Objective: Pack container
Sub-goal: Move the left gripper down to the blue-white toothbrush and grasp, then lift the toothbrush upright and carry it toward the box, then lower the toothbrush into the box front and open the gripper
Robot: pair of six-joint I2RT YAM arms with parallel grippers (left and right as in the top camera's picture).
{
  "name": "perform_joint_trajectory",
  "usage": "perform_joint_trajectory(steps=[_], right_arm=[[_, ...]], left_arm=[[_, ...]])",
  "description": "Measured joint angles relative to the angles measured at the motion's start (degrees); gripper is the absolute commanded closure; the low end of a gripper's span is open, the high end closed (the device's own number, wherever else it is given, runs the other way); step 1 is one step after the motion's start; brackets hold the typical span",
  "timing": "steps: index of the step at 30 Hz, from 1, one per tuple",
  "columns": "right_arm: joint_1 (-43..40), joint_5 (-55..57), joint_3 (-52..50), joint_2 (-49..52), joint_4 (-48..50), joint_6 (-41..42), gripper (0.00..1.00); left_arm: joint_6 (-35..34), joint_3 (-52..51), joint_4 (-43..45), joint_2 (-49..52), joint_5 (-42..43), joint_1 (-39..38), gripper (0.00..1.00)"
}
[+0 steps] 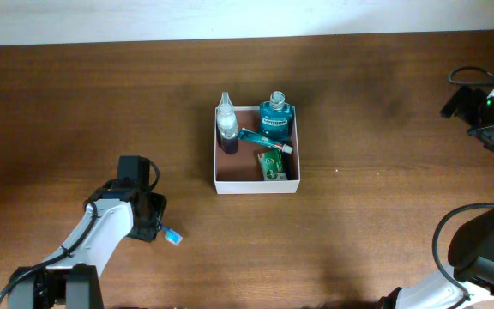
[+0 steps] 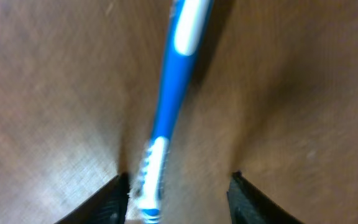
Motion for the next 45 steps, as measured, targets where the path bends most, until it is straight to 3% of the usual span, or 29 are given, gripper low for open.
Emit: perform_joint_trajectory(steps=[2,5,13,16,23,29,34,39,45], right_arm=[[0.0,0.0,0.0,0.0,0.0,0.0,0.01],[0.0,0.0,0.0,0.0,0.0,0.0,0.01],[0.0,0.0,0.0,0.0,0.0,0.0,0.01],[0.0,0.0,0.0,0.0,0.0,0.0,0.01],[0.0,0.0,0.0,0.0,0.0,0.0,0.01],[0.0,0.0,0.0,0.0,0.0,0.0,0.01],[0.0,0.0,0.0,0.0,0.0,0.0,0.01],[0.0,0.0,0.0,0.0,0.0,0.0,0.01],[0.0,0.0,0.0,0.0,0.0,0.0,0.01]], left_arm=[[-0.5,-0.2,1.2,0.0,-1.2,0.0,0.81],[-0.5,-0.6,1.5,0.0,-2.4,0.0,0.95],[1.0,-0.6,1.8,0.0,-2.8,0.0,0.97],[5.3,-0.2,1.8,0.0,-2.7,0.3,0.97],[31.7,15.1,1.8,-1.3,-1.2,2.7,0.99],[51.7,30.8,3.0,-2.5,8.0,2.7,1.00],[63.3,34.1,7.5,-3.1,22.3,2.7,0.99],[75.4,34.1,6.6,-3.1,35.1,2.1,1.00],[82.9,34.1,5.9,-3.1,40.3,-4.6,1.00]])
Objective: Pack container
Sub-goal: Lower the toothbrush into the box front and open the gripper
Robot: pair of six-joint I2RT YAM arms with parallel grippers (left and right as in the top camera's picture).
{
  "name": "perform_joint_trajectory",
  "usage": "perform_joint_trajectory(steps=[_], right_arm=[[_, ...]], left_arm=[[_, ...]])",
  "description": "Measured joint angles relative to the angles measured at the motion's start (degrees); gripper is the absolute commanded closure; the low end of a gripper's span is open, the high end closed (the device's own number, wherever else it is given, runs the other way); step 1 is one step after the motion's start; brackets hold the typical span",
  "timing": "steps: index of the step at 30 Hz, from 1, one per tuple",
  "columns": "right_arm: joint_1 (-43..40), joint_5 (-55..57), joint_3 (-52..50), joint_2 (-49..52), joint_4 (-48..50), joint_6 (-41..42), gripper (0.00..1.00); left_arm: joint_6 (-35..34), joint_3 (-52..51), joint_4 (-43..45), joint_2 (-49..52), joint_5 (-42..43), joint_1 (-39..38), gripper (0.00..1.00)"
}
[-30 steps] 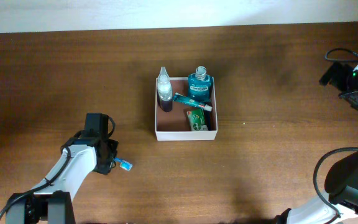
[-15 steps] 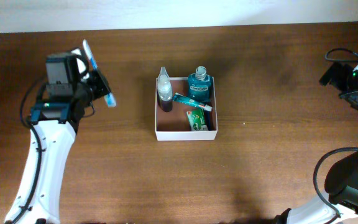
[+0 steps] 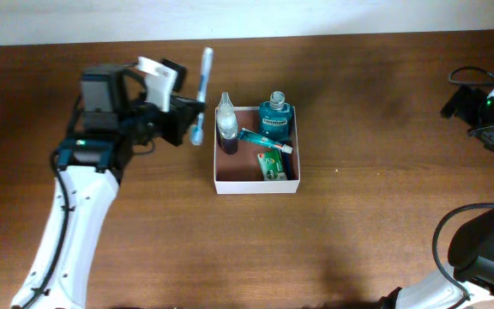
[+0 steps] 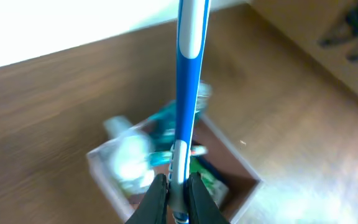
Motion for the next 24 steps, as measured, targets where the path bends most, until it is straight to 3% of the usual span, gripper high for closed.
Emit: perform_joint_trajectory(steps=[4,14,16,20,24], right_arm=[[0.0,0.0,0.0,0.0,0.0,0.0,0.01],[0.0,0.0,0.0,0.0,0.0,0.0,0.01],[0.0,0.0,0.0,0.0,0.0,0.0,0.01],[0.0,0.0,0.0,0.0,0.0,0.1,0.01],[0.0,0.0,0.0,0.0,0.0,0.0,0.01]], left_arm=[[5.4,0.0,0.0,0.9,-2.5,-9.3,0.99],[11.5,0.1,-3.1,10.0,-15.0,-19.3,0.98],[11.7,0.1,-3.2,10.5,-16.2,-19.3,0.46],[12.2,0.1,-3.9,10.6,-19.3,-19.3,0.25],[12.6,0.2,-3.9,10.3,-20.5,-19.3,0.15]])
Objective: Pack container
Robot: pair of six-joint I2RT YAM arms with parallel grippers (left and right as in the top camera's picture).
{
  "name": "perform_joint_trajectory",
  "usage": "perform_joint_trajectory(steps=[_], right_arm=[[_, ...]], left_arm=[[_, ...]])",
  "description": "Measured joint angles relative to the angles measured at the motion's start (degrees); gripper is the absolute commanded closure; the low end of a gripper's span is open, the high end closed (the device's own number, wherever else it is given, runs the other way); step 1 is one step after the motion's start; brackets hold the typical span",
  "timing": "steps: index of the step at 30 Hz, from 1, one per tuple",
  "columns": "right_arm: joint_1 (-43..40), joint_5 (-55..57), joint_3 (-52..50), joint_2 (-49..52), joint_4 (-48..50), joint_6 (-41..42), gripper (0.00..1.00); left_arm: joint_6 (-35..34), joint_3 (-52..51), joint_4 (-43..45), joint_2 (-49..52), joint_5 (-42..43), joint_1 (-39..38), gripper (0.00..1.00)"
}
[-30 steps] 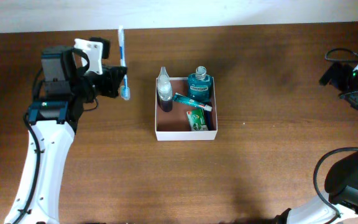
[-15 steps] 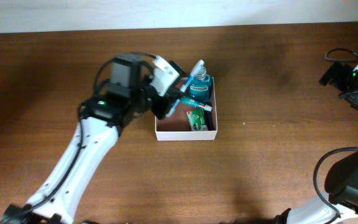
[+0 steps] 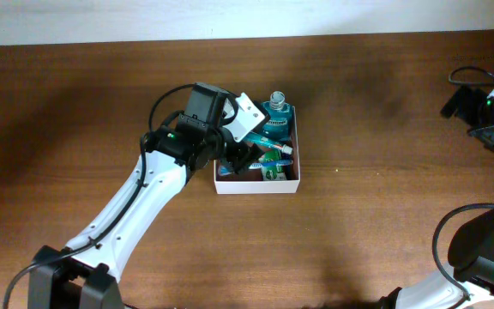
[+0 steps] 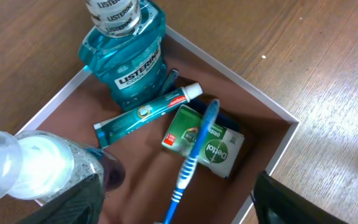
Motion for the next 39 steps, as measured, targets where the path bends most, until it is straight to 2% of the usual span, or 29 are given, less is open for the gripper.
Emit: perform_joint_trajectory(steps=[1,3,7,17,21,29,33,38,39], right_arm=[[0.0,0.0,0.0,0.0,0.0,0.0,0.01],[0.0,0.0,0.0,0.0,0.0,0.0,0.01],[0.0,0.0,0.0,0.0,0.0,0.0,0.01],[0.0,0.0,0.0,0.0,0.0,0.0,0.01],[0.0,0.0,0.0,0.0,0.0,0.0,0.01],[0.0,0.0,0.0,0.0,0.0,0.0,0.01],[0.0,0.0,0.0,0.0,0.0,0.0,0.01],[0.0,0.0,0.0,0.0,0.0,0.0,0.01],[0.0,0.0,0.0,0.0,0.0,0.0,0.01]], left_arm=[[0.0,0.1,-0.1,-0.3,-0.2,0.0,0.14],[0.0,1.1,-0.3,-2.7,-1.1,0.1,0.01],[0.2,3.1,-1.5,-11.5,-4.2,1.2,0.01],[0.1,4.8,-3.9,-41.2,-14.7,11.2,0.01],[0.1,5.0,-10.0,-49.5,-16.5,11.8,0.01],[0.1,5.3,-26.3,-52.3,-20.5,11.8,0.00],[0.1,5.1,-35.6,-52.2,-18.7,11.8,0.01],[0.1,5.1,-36.7,-52.2,-13.7,11.9,0.01],[0.1,5.0,-34.0,-52.2,-12.9,11.9,0.00]])
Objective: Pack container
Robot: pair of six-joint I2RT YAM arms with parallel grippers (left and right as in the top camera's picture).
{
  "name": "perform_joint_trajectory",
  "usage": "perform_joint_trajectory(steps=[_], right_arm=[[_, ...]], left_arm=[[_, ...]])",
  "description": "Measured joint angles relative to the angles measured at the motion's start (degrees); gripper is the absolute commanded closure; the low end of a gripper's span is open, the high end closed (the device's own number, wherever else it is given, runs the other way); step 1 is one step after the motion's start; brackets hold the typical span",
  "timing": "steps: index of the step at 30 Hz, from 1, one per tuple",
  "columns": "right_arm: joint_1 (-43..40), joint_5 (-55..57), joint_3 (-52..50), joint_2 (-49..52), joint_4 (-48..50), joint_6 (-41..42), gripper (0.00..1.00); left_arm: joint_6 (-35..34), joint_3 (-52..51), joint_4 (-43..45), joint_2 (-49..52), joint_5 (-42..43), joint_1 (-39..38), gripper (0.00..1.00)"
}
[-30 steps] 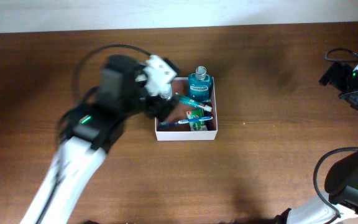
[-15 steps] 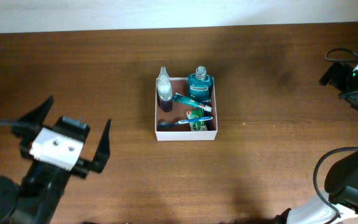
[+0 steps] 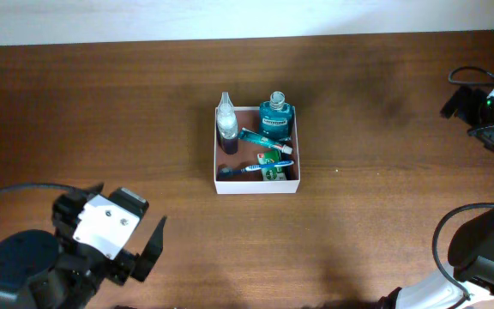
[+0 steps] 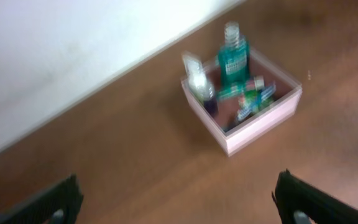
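Note:
The container, a white box (image 3: 256, 187) with a brown floor, sits at mid-table. Inside are a clear bottle (image 3: 225, 120), a blue mouthwash bottle (image 3: 275, 116), a toothpaste tube (image 3: 267, 140), a green soap box (image 3: 273, 170) and a blue toothbrush (image 3: 249, 168) lying across the front. My left gripper (image 3: 118, 232) hangs high over the near left of the table, open and empty. In the left wrist view its fingers (image 4: 55, 202) stand wide apart, with the box (image 4: 263, 124) far off and blurred. My right gripper (image 3: 487, 112) is at the right edge.
A white wall strip (image 3: 230, 17) runs along the table's far edge. Black cables and the right arm's base (image 3: 478, 249) occupy the right side. Bare brown wood surrounds the box.
My left gripper was open inside the box over the toothbrush lying on the soap box. It now sits far back at the near left, high above the table. The toothbrush stays in the box.
First my left gripper was open around the blue toothbrush on the table at the near left. Then it held the toothbrush upright beside the box. Later the toothbrush lay in the box with the gripper open above it. Now the arm is withdrawn.

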Motion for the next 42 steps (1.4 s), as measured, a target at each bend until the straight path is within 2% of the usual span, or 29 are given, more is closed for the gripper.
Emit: perform_joint_trajectory(steps=[4,10,14,19,27,35,42], right_arm=[[0.0,0.0,0.0,0.0,0.0,0.0,0.01],[0.0,0.0,0.0,0.0,0.0,0.0,0.01],[0.0,0.0,0.0,0.0,0.0,0.0,0.01],[0.0,0.0,0.0,0.0,0.0,0.0,0.02],[0.0,0.0,0.0,0.0,0.0,0.0,0.01],[0.0,0.0,0.0,0.0,0.0,0.0,0.01],[0.0,0.0,0.0,0.0,0.0,0.0,0.01]], left_arm=[[0.0,-0.2,7.3,0.1,0.6,0.0,0.01],[0.0,-0.2,11.2,0.1,0.8,0.0,0.01],[0.0,-1.7,17.7,-0.5,0.7,0.0,0.01],[-3.8,-12.7,31.3,-7.0,-2.2,0.2,0.01],[-10.4,-38.8,55.6,-21.1,-5.3,3.4,0.01],[-11.3,-53.7,66.3,-28.4,-4.6,5.1,0.01],[-11.5,-65.5,79.2,-33.0,-4.2,6.7,0.01]])
